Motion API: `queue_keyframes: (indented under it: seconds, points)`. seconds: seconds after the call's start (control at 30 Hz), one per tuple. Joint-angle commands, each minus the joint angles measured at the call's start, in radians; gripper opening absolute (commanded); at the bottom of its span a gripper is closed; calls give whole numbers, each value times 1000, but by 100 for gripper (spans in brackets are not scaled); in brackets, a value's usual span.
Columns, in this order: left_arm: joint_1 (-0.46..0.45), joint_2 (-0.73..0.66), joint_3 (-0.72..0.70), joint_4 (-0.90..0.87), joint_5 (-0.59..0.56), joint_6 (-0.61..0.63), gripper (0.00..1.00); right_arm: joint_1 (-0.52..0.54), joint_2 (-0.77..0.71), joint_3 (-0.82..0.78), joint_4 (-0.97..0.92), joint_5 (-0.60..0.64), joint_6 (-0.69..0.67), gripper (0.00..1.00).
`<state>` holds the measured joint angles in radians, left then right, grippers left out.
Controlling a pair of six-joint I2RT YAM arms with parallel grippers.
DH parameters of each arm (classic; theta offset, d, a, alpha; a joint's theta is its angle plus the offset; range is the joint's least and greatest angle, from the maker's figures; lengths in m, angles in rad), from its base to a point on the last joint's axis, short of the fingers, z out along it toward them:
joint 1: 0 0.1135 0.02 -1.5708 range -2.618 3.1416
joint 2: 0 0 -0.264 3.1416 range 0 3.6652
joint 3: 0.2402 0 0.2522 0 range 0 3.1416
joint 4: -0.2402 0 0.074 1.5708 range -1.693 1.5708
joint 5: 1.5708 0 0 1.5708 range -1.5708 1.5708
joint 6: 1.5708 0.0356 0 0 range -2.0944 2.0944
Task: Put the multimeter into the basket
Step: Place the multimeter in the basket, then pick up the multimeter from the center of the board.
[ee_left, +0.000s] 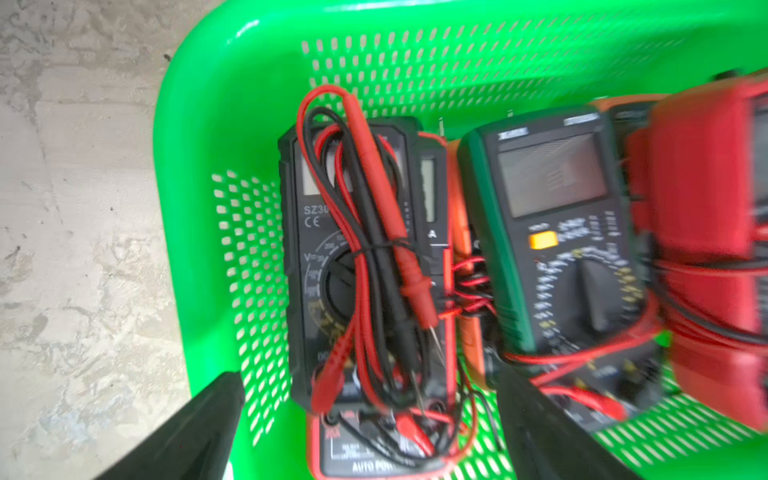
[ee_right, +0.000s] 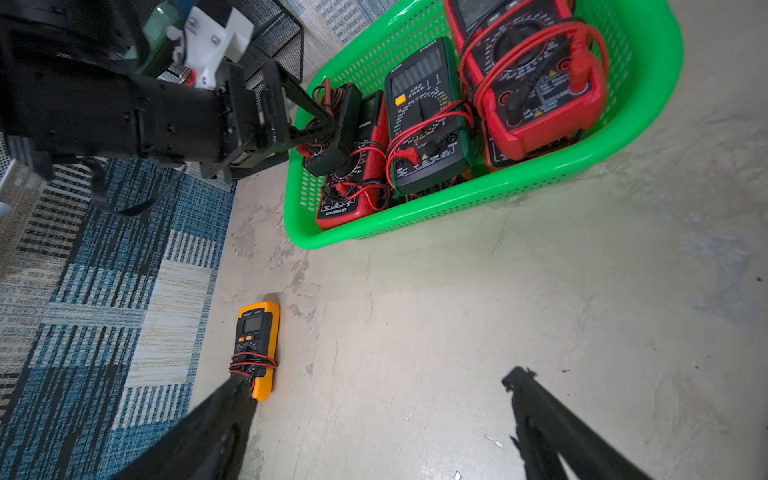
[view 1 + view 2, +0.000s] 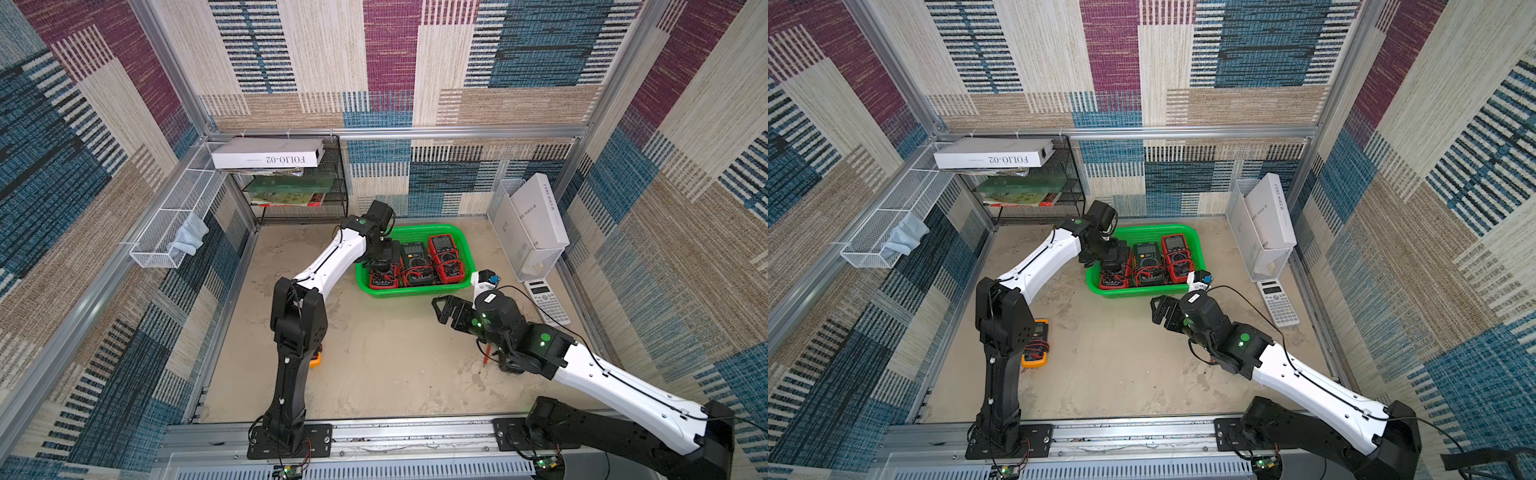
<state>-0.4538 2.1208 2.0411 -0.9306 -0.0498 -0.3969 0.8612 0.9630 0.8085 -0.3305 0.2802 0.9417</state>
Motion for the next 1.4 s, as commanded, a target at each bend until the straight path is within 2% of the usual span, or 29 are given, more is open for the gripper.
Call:
queue_keyframes:
  seconds: [0.0, 0.23, 0.67, 1.03, 1.37]
  points:
    - [0, -39, -11, -5, 51, -19, 100, -10, 10, 13, -27, 15, -23, 100]
    - [0, -147, -111, 52, 138, -62, 100, -27, 49, 31, -25, -6, -44, 99]
    - [-15, -461, -506, 225, 304, -172, 100, -78, 67, 17, -51, -24, -63, 100]
    - [-87, -668, -773, 327, 337, -284, 100, -190, 6, -43, -92, -87, -79, 100]
    - [-189, -712, -913, 409, 332, -370, 100, -275, -30, -48, -175, -106, -121, 99]
